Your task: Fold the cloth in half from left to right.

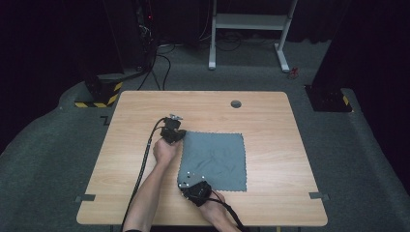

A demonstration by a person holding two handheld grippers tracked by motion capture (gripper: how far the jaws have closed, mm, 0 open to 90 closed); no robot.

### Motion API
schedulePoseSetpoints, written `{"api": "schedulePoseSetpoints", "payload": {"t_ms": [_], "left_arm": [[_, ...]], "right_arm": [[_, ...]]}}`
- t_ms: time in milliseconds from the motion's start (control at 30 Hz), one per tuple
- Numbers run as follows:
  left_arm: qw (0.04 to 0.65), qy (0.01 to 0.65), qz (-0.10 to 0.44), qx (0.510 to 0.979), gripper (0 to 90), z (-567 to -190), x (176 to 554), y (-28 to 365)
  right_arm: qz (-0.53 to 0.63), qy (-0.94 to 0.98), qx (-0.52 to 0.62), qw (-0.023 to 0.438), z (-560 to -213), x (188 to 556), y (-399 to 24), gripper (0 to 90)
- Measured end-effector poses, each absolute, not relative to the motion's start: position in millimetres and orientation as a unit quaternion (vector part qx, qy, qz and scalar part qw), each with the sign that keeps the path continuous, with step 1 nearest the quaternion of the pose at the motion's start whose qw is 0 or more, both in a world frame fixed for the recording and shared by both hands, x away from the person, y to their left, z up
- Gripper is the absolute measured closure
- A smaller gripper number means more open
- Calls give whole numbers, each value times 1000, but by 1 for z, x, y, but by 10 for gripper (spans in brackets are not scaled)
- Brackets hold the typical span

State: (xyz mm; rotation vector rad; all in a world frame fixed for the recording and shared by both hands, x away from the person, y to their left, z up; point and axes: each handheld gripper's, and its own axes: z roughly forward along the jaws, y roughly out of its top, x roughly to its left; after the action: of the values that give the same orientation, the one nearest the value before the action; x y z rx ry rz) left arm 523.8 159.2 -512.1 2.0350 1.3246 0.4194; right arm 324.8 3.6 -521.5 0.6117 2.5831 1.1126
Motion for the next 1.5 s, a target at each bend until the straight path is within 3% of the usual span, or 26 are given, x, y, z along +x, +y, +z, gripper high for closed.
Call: {"api": "schedulePoseSetpoints", "payload": {"t_ms": [300, 867, 1167, 1500], "left_arm": [[357, 506, 153, 770, 900, -498, 521, 172], [385, 506, 159, 755, 900, -473, 502, 218], [388, 469, 159, 777, 900, -470, 504, 180], [404, 473, 137, 771, 900, -479, 508, 151]], "right_arm": [[391, 888, 198, 140, -506, 319, 3, 900], [418, 887, 158, 115, -477, 316, 25, 900], [428, 879, 175, 117, -485, 311, -2, 900], [425, 872, 213, 116, -497, 311, -40, 900]]}}
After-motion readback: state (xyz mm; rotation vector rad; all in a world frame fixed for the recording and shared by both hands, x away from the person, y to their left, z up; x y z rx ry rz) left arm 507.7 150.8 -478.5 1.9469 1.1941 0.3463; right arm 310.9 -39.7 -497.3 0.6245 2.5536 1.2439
